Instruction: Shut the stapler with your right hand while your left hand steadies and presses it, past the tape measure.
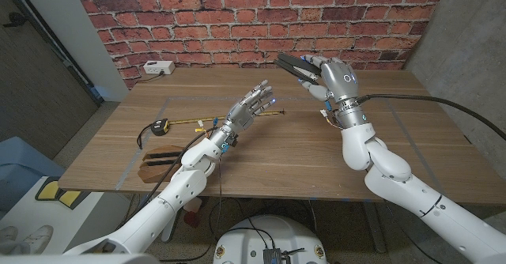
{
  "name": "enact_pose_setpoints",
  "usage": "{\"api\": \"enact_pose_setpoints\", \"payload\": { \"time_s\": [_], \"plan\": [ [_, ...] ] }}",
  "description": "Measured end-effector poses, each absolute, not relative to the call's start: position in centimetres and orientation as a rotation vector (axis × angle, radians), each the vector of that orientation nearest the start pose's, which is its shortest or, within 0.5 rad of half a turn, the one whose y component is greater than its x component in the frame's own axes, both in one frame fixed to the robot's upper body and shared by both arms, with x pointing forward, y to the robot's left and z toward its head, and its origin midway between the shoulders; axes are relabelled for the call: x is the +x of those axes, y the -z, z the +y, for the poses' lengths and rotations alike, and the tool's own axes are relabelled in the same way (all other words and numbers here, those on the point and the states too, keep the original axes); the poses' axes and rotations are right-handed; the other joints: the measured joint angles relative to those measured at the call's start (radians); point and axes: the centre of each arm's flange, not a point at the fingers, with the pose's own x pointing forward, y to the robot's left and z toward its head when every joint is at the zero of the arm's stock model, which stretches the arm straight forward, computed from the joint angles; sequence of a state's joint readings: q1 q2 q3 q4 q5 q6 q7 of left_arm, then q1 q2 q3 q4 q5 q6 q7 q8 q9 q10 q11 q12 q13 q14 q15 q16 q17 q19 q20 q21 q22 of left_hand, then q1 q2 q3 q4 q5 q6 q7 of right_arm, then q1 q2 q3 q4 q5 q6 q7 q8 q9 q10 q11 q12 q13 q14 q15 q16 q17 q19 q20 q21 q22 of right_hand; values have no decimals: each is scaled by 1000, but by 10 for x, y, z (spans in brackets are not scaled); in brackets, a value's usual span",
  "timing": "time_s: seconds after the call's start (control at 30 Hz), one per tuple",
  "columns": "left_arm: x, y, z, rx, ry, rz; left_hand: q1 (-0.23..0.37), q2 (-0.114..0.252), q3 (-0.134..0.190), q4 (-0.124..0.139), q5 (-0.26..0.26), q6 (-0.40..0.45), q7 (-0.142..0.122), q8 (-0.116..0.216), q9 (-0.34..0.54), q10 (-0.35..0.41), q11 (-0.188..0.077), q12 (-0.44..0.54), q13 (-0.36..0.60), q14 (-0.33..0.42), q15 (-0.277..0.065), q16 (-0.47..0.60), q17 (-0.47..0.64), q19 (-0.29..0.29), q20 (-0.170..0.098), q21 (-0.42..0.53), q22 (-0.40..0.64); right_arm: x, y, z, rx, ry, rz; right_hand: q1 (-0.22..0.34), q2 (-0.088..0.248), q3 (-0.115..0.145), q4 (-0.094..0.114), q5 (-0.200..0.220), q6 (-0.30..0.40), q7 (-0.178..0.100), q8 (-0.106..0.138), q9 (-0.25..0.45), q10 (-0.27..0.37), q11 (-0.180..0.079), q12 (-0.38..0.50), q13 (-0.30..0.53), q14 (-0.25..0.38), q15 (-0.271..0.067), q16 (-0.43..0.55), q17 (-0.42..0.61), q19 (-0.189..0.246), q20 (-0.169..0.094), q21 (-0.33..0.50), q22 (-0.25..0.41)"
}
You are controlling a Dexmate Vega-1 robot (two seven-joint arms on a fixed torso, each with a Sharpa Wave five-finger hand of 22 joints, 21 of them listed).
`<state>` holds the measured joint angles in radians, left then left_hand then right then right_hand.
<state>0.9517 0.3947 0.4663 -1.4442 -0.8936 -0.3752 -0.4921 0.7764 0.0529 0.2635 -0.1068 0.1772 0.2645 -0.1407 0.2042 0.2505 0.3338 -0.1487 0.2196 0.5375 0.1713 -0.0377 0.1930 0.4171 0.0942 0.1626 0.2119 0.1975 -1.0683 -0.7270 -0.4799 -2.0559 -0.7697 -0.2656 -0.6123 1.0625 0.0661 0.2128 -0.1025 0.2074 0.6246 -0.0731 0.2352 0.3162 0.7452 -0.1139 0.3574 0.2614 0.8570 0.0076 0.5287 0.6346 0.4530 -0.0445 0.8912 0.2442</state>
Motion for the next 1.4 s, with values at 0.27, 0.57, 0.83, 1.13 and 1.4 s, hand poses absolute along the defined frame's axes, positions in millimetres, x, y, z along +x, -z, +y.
{"api": "enact_pose_setpoints", "payload": {
  "time_s": [0.27, 0.57, 0.83, 1.13, 1.4],
  "plan": [
    [586, 61, 150, -279, 821, -687, -4, 4, 1, 1, 0, 5, 5, 0, 0, 0, 0, 0, -5, 0, 0, 0, -2, 0, 0, 0, 0, 481, -27, -192, -1151, 505, -1123, -34, 8, 0, 0, 1, -20, -2, 0, 17, 0, 0, 0, 0, -1, -49, -49, -21, -14, -2, 26, 0],
    [585, 63, 151, -283, 816, -686, -9, 9, 1, 1, 0, 9, 2, 0, -4, 2, -2, 0, -5, 0, 0, 0, -5, 0, 0, 0, 0, 482, -26, -191, -1146, 494, -1116, -100, 21, 11, -6, 1, -30, 9, 0, 29, 0, 0, 0, 0, 18, -83, -76, -42, -21, 2, 55, 0],
    [584, 65, 151, -286, 813, -686, -9, 9, 1, 1, 0, 9, 2, 0, -4, 2, -2, 0, -5, 0, 0, 0, -9, 0, 0, 0, 0, 483, -24, -190, -1128, 472, -1121, -184, 39, 28, -15, 1, 1, 20, 12, 49, 77, 77, 1, 0, 92, -104, -58, -34, -21, 2, 94, -5],
    [584, 65, 151, -290, 812, -686, -13, 13, 1, 1, 0, 9, 2, 0, -9, 2, -2, 8, -5, 0, 0, 0, -13, 0, 0, 0, 0, 484, -24, -192, -1090, 465, -1133, -329, 79, 29, -16, 1, 67, 87, 43, 58, 152, 105, 47, 78, 176, -170, -55, -26, -17, -2, 130, -25],
    [585, 66, 151, -291, 811, -682, -22, 14, 1, 1, 0, 12, -2, 0, -9, 2, -2, 8, -5, 0, 0, 0, -14, 0, 0, 0, 0, 485, -21, -193, -1075, 464, -1124, -364, 88, 38, -24, 0, 76, 96, 47, 58, 168, 107, 58, 70, 198, -178, -55, -19, -6, -2, 138, -31]
  ]
}}
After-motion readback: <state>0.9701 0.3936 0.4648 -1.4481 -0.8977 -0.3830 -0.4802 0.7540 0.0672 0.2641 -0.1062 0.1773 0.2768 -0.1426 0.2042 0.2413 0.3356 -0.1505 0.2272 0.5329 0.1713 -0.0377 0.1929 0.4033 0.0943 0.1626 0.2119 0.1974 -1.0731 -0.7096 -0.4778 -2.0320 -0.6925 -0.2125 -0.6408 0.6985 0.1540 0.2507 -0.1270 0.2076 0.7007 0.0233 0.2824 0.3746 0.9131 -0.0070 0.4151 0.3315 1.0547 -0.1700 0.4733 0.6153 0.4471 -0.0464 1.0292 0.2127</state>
